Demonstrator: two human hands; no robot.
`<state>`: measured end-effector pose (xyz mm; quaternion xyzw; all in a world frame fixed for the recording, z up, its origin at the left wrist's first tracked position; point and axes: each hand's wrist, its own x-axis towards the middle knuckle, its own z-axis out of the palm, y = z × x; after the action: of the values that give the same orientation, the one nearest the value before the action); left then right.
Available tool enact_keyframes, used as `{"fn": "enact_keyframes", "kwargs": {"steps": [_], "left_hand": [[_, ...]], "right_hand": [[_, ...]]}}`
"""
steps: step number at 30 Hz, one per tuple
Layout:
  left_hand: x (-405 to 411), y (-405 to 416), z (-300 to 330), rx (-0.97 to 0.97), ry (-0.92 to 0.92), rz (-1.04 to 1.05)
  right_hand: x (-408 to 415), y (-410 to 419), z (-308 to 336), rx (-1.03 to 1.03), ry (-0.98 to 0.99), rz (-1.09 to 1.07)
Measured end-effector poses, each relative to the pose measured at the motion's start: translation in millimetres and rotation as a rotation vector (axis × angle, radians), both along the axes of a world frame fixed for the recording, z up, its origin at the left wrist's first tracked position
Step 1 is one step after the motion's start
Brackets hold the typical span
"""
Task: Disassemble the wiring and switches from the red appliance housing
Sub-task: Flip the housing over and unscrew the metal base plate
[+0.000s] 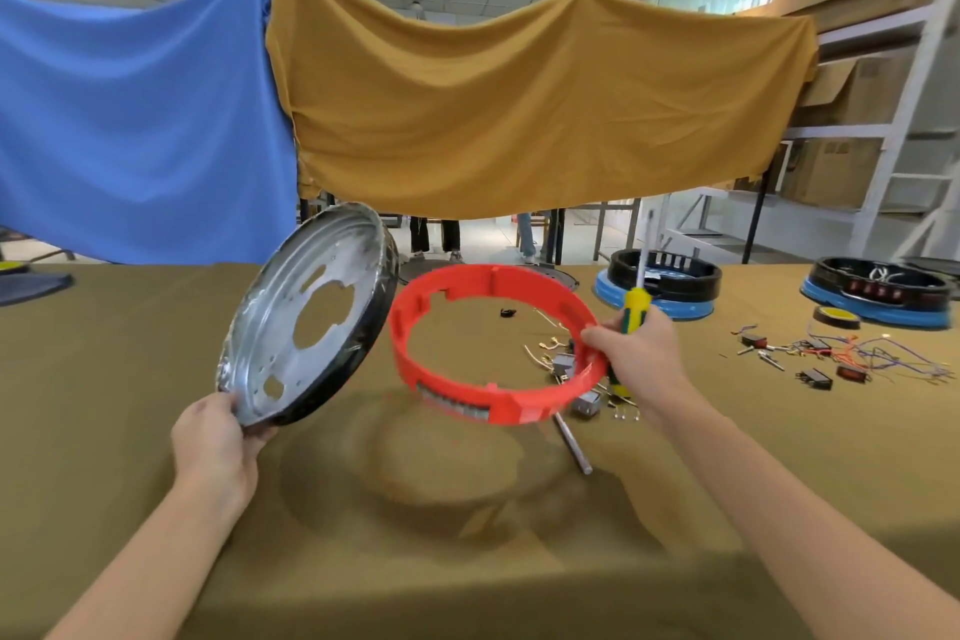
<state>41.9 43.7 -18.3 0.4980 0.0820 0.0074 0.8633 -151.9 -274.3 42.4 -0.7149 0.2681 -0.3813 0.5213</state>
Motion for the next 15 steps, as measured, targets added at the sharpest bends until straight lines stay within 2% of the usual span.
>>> {"fn": "enact_keyframes", "kwargs": {"steps": [3, 7, 12, 15], "left_hand": [[2.7, -1.5, -2.0, 0.05, -0.03, 0.022], [8.3, -3.2, -9.6, 0.167, -0.05, 0.067], [12.4, -7.3, -12.9, 0.324, -0.068, 0.132], [13.4, -8.8, -13.4, 0.356, -0.042, 0.131]], "right_hand": [[9.0, -21.3, 7.2, 0.069, -0.091, -0.194], [16.5, -46.5, -2.0, 0.091, -0.085, -0.409], [14.5, -66.4, -18.4, 0.098, 0.042, -0.527], [11.7, -73.8, -25.1, 0.12, 0.123, -0.503]]}}
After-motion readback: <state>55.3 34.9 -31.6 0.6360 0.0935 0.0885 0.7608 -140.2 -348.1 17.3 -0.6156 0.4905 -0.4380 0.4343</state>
